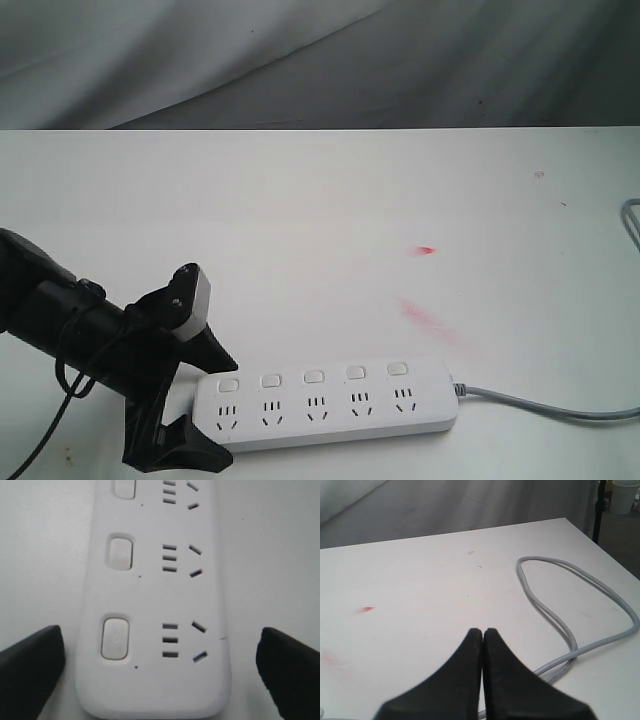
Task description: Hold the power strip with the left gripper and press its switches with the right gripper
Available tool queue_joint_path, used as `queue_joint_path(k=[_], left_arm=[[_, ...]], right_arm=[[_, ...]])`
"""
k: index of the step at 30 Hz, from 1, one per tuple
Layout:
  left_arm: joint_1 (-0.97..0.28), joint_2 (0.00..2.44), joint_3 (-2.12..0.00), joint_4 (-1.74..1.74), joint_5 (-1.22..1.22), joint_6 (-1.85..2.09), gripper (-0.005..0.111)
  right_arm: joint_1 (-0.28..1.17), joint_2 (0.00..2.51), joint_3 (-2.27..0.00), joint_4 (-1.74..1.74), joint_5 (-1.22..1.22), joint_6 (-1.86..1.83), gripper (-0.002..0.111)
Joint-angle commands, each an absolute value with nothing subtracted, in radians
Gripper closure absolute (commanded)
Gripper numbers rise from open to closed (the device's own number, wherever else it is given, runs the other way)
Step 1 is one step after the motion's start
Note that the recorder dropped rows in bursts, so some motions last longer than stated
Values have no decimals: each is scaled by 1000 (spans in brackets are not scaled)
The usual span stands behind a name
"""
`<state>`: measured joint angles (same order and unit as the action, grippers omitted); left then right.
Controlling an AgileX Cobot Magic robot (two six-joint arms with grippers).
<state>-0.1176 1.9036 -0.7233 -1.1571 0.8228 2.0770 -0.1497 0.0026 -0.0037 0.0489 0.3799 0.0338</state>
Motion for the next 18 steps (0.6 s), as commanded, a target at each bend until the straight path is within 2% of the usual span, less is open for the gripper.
queue_joint_path(k=[1,9,11,13,15,18], left_arm=[[-121,1820,-727,-1170,807,2007,3],[-121,1514,-727,-1262,807,1963,3],[-121,1430,-727,-1307,792,1963,9],[-121,1355,-727,-1340,758,1963,25],[-121,1294,-727,-1364,718,1963,49],[-121,1221,-727,-1375,666,1963,93]], right_arm=[[-152,0,0,36,363,39,108],[-152,0,0,36,363,39,108],[-152,0,0,36,363,39,108],[-152,0,0,36,363,39,108],[-152,0,0,36,363,39,108],[-152,0,0,36,363,39,108]])
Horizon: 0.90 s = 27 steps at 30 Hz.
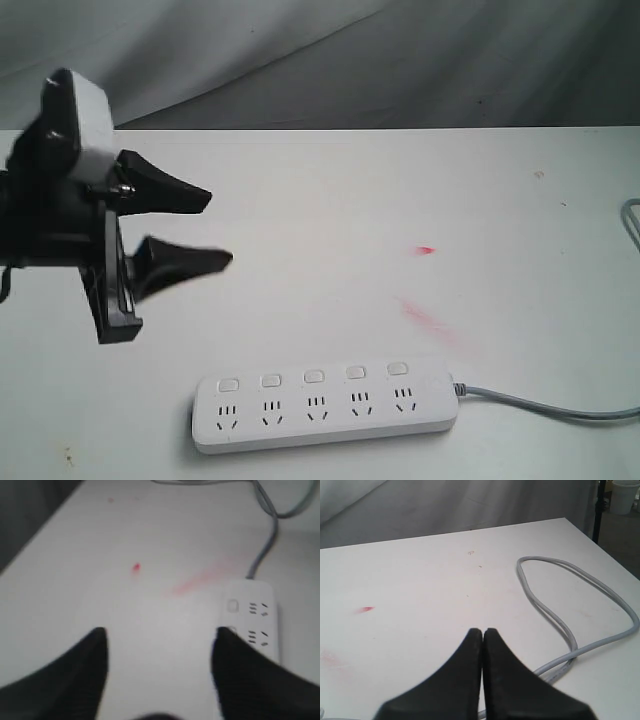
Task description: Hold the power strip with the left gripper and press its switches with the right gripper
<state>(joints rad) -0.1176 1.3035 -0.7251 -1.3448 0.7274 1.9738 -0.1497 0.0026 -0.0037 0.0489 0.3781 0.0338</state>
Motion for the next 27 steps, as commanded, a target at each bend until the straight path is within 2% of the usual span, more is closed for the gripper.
queue_joint_path(k=[1,7,17,24,27], left_arm=[[-121,1201,-727,-1375,655,1967,107],[-98,1095,-727,-1382,550,1695,107],[150,869,-727,-1489,518,830,106],[241,710,-727,-1477,448,801,106],[246,640,-727,-1426,404,926,106]], right_arm=[[-152,0,0,36,363,39,108],[-152,0,0,36,363,39,108],[-152,0,0,36,363,39,108],[-152,0,0,36,363,39,108],[-152,0,0,36,363,39,108]])
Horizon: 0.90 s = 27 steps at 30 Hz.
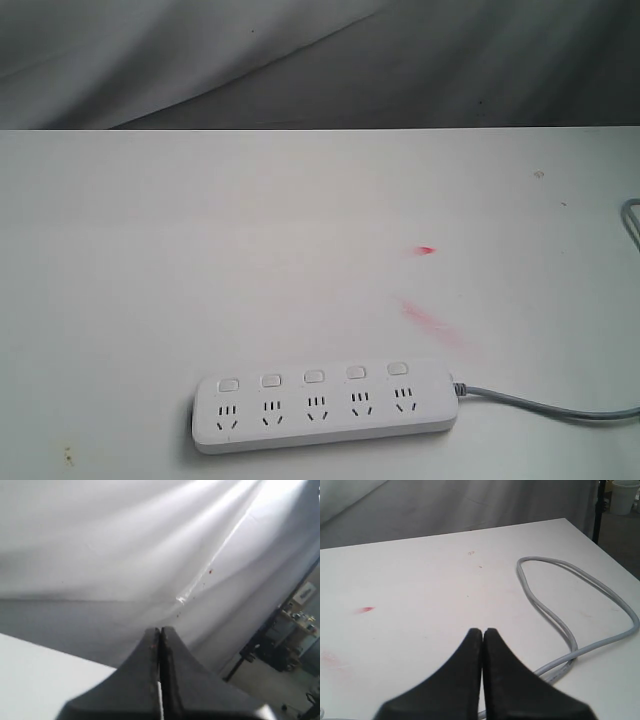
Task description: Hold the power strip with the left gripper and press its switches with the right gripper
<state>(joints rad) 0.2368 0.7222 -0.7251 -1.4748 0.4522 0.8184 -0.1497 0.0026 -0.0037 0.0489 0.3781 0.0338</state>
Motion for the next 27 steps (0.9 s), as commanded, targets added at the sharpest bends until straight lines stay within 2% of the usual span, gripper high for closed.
queue_joint_path(k=[1,6,14,18,22,27], left_arm=[[246,621,-727,-1400,392,977,106],[246,509,-727,-1225,283,1159,106],[240,375,-727,-1265,86,1153,106],[240,355,-727,-1275,148,1153,106],[240,355,-727,-1275,333,1143,106],[240,355,-727,-1255,448,979,106]], right_arm=[[-152,0,0,36,363,39,108],[-152,0,0,36,363,39,108],[-152,0,0,36,363,39,108],[-152,0,0,36,363,39,108],[-152,0,0,36,363,39,108],[-152,0,0,36,363,39,108]])
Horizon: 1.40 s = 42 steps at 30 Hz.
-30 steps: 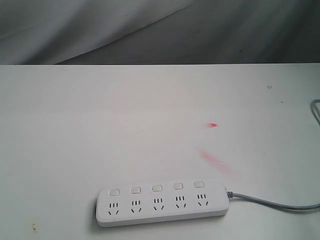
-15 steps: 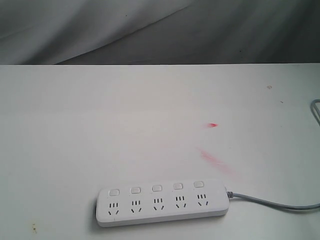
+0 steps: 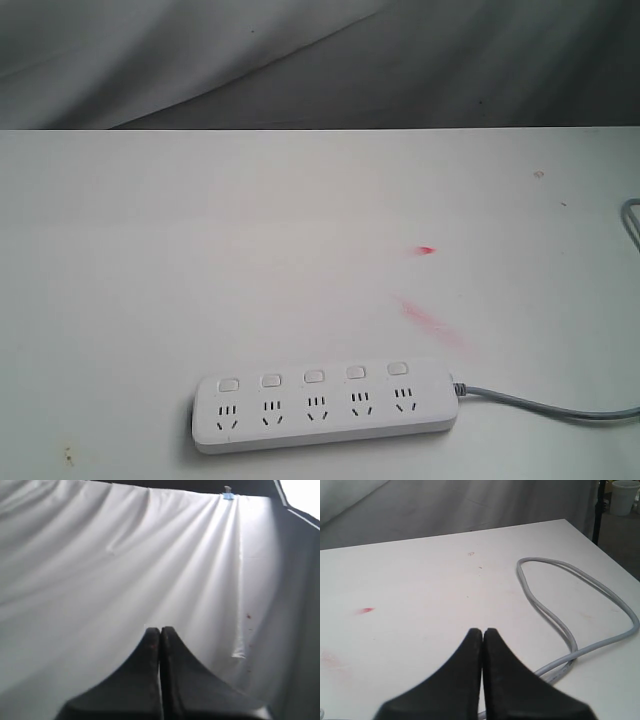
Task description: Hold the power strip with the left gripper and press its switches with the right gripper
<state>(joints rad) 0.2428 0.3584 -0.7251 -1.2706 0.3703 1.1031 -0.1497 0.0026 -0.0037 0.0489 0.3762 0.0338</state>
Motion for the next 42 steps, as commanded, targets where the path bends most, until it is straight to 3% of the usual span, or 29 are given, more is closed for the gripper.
queue_joint_path(k=[1,11,18,27,42], left_arm=[[240,355,-727,-1243,448,949,106],[240,350,-727,-1012,346,786,106],[240,350,-727,-501,338,436,106],[240,350,-727,-176,402,245,106],[240,350,-727,-89,464,0,106]], right_arm=[[-152,0,0,36,363,39,108],[-152,0,0,36,363,39,108],[-152,0,0,36,363,39,108],[-152,0,0,36,363,39,108],[-152,0,0,36,363,39,108]])
